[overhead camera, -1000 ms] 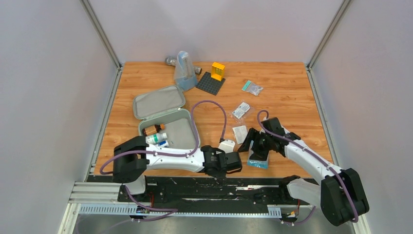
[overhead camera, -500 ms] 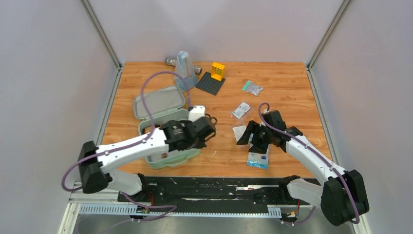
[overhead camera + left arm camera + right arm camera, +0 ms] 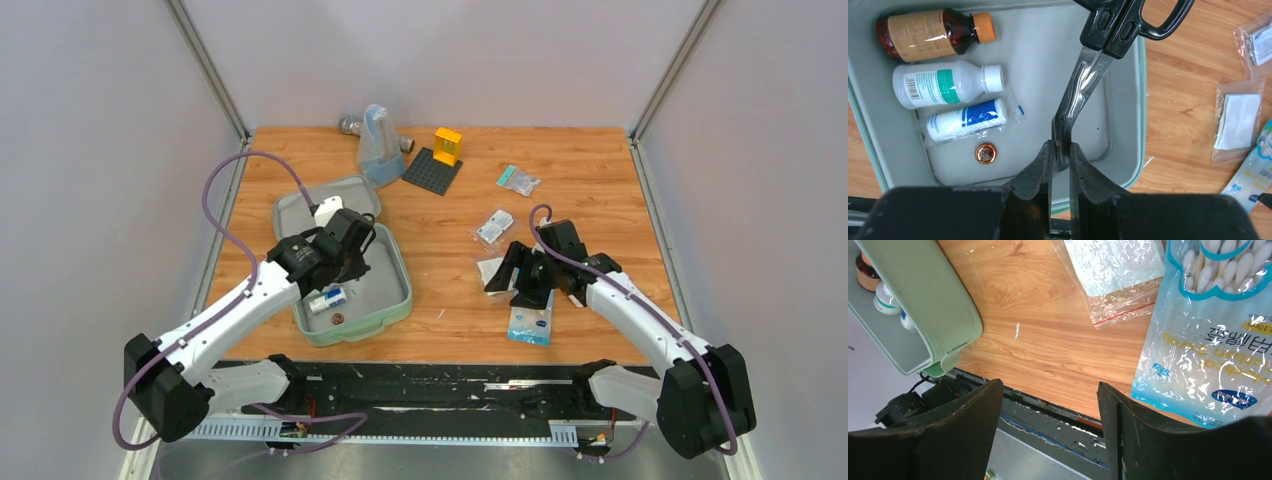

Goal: Organize the medicine kit
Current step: Place the scissors in the medicine box.

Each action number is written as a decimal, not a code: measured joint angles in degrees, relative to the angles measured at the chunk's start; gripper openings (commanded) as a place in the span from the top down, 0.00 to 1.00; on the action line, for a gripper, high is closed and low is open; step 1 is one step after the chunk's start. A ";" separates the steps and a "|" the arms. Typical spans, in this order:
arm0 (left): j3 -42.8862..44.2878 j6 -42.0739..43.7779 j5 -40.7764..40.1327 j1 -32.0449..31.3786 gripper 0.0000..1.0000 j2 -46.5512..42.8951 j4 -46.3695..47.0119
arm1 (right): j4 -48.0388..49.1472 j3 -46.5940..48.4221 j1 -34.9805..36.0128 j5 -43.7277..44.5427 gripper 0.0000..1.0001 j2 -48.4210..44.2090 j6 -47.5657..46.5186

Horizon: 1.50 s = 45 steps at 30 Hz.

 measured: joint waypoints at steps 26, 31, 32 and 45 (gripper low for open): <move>-12.33 -13.49 10.45 6.73 1.00 5.27 11.78 | -2.27 3.02 0.00 2.51 0.28 1.84 -2.16; -15.50 -16.09 12.31 6.73 1.00 5.25 13.99 | -2.36 3.21 0.00 2.97 0.28 1.90 -2.40; -16.13 -16.46 12.52 6.73 1.00 5.25 14.51 | -2.36 3.23 0.00 2.99 0.28 1.95 -2.47; -16.65 -17.11 14.51 6.73 0.68 12.20 19.19 | -2.54 4.48 0.00 3.48 0.27 2.69 -3.08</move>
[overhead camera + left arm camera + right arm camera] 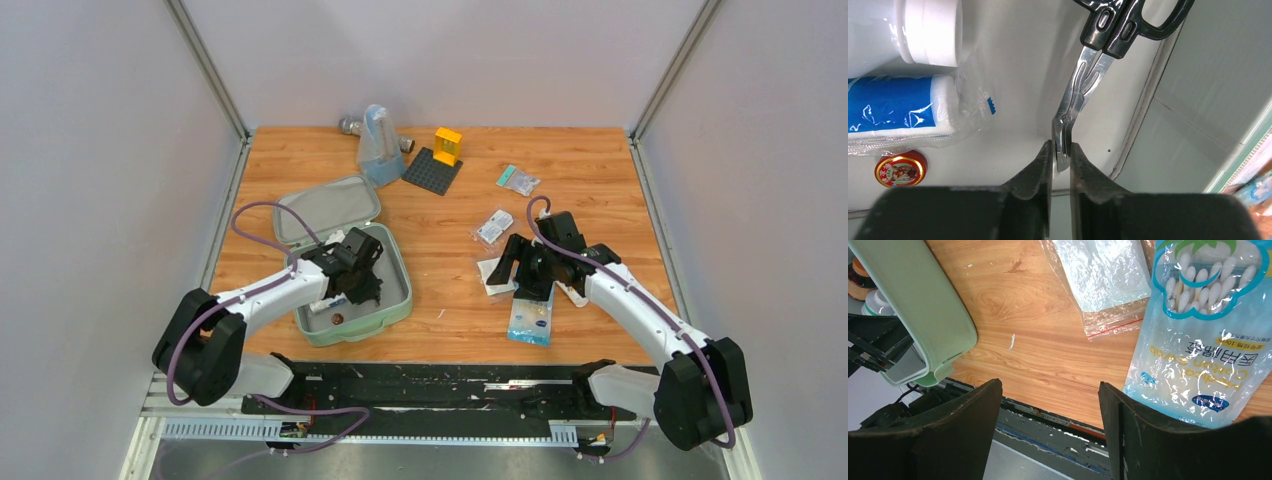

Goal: Organize the medicine kit
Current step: Place the scissors in the medicine box.

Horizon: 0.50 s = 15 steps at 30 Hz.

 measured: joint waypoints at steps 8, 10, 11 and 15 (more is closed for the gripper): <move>0.00 0.09 0.31 0.00 0.28 -0.59 1.40 | -0.57 0.00 0.00 0.66 0.25 -0.02 -0.20; 0.00 0.15 0.31 0.00 0.25 -1.25 1.49 | -0.96 0.02 0.00 1.18 0.24 -0.02 -0.33; 0.00 0.17 0.31 0.00 0.23 -1.66 1.46 | -1.22 0.07 0.00 1.57 0.24 -0.02 -0.37; 0.00 0.79 0.28 0.00 0.15 -3.91 1.36 | -1.86 0.28 0.00 3.28 0.19 -0.35 -0.39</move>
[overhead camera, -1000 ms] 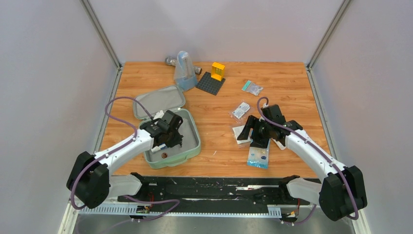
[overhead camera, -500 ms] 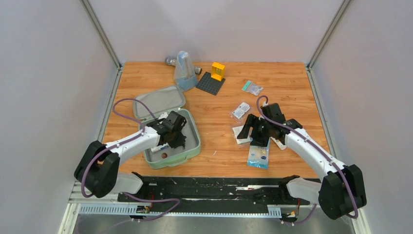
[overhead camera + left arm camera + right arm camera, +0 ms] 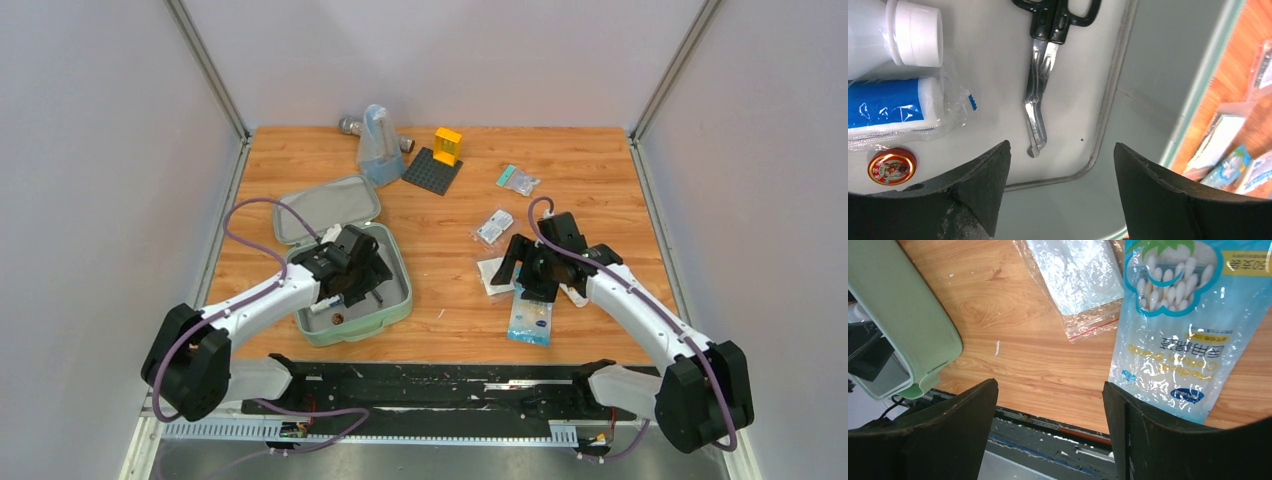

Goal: Organize the medicine kit
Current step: Place the scissors in the medicine box, then pick up the medical item at the center of the board.

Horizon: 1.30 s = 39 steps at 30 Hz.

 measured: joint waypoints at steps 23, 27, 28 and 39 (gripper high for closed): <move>14.53 24.00 6.36 -10.21 0.04 0.28 5.97 | -0.81 -5.33 -13.44 15.28 0.25 1.18 2.82; 14.67 25.31 8.07 -11.45 0.04 2.78 7.02 | 0.83 -7.15 -14.40 14.16 0.29 3.13 2.12; 14.67 25.51 8.22 -11.43 0.04 3.04 7.13 | 1.27 -7.48 -14.56 13.68 0.31 3.76 1.90; 14.67 26.47 10.34 -11.39 0.04 3.34 8.28 | 5.64 -8.28 -14.91 9.55 0.63 8.15 0.28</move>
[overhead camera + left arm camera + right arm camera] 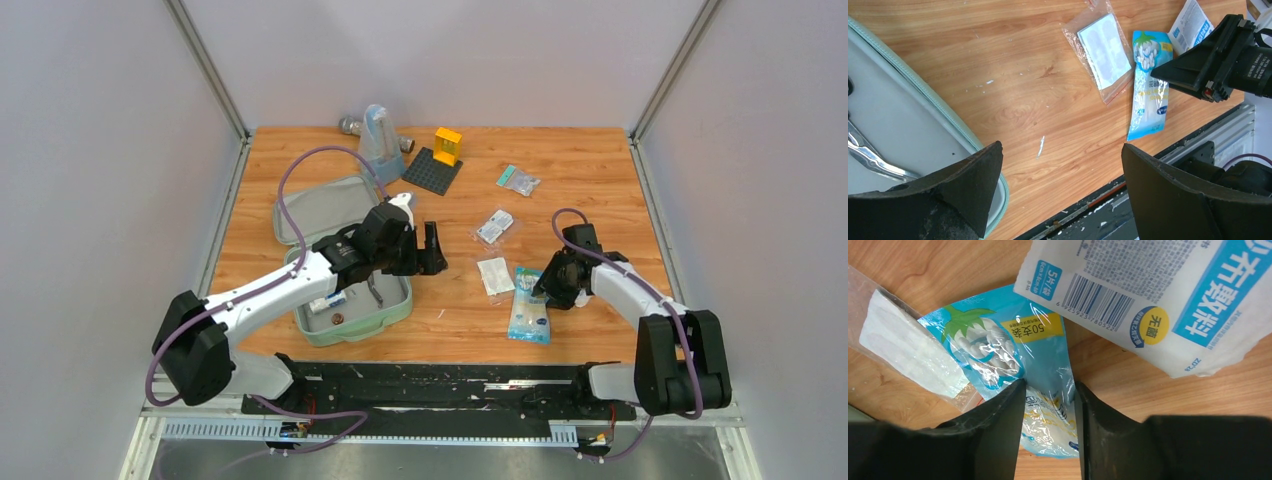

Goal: Organize the medicine kit
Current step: Pick up the medical item at the center of the board.

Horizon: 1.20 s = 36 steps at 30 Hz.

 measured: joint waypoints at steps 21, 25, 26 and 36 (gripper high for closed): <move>-0.59 -0.96 6.95 0.00 0.04 5.14 8.87 | -0.81 0.31 0.00 -9.68 0.88 -17.73 -1.84; -0.96 -1.68 9.09 -0.07 0.03 6.67 12.90 | -0.74 1.27 0.00 -16.85 0.88 -17.68 -1.90; -1.11 -1.75 9.53 -0.13 0.03 7.02 13.77 | -0.68 1.51 0.00 -18.99 0.87 -17.64 -1.90; -3.39 -4.63 15.74 -0.70 0.08 10.54 25.38 | 3.28 2.97 0.02 -35.19 0.85 -17.03 -0.74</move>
